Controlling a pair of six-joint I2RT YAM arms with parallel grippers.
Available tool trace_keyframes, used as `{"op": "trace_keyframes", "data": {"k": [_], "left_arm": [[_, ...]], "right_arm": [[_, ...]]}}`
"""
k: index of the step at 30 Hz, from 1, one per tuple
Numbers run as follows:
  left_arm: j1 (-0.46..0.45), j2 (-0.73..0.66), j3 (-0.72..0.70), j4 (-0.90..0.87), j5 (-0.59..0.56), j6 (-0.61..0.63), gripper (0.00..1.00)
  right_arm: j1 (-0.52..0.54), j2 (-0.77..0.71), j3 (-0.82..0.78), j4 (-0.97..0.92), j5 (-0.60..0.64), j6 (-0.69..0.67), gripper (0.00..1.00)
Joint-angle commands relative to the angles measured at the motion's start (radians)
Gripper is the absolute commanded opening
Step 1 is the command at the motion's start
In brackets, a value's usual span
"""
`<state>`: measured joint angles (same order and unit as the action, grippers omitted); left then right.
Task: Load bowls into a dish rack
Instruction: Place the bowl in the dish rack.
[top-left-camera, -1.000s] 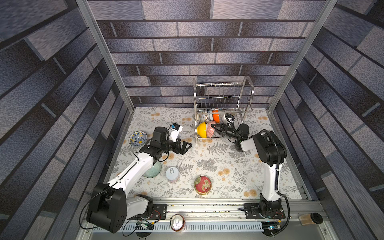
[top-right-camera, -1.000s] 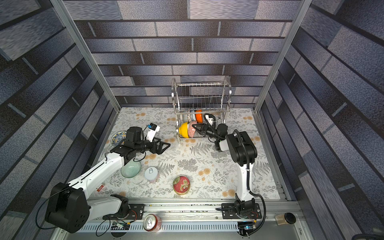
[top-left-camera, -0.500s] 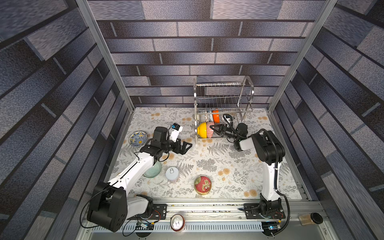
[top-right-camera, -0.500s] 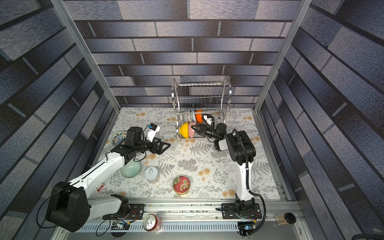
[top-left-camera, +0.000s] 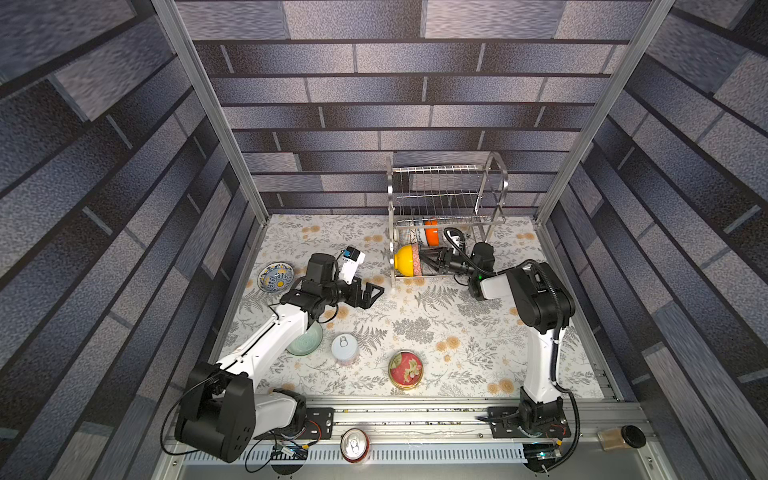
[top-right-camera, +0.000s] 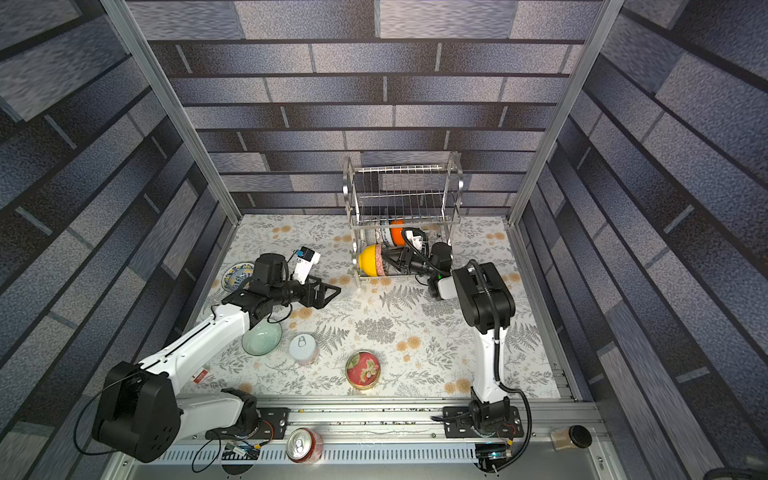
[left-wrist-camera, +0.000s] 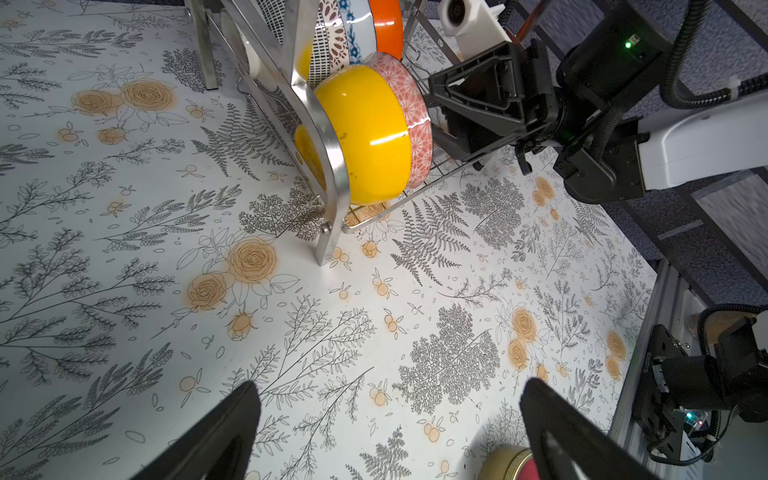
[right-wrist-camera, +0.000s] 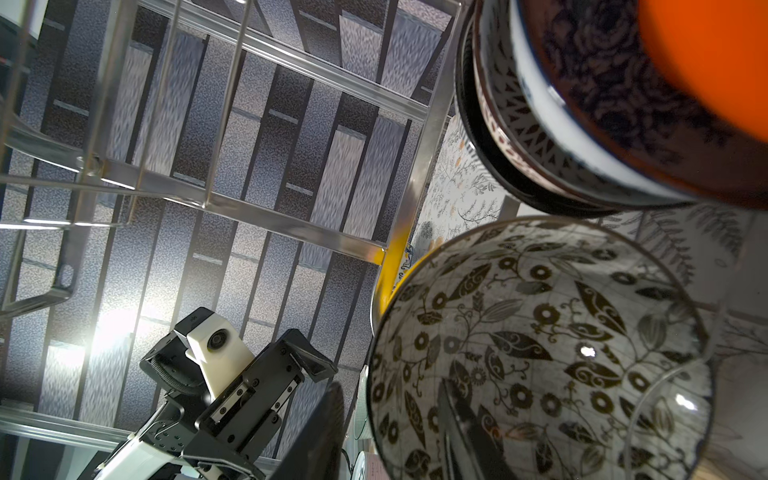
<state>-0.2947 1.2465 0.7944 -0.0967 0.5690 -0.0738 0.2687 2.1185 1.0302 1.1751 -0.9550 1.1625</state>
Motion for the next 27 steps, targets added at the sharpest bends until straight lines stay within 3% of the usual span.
{"op": "trace_keyframes", "data": {"k": [1,15,27], "left_arm": [[0.009,-0.01,0.008,-0.009,-0.017,0.015,1.0],[0.027,-0.006,0.018,-0.031,-0.178,0.012,1.0],[0.033,0.053,0.052,-0.153,-0.449,-0.026,1.0]], "right_arm": [[0.009,-0.036,-0.008,-0.085,-0.015,-0.04,0.42],[0.009,-0.283,-0.128,-0.441,0.12,-0.364,0.5],[0.012,-0.56,-0.275,-0.773,0.339,-0.609,0.51]]}}
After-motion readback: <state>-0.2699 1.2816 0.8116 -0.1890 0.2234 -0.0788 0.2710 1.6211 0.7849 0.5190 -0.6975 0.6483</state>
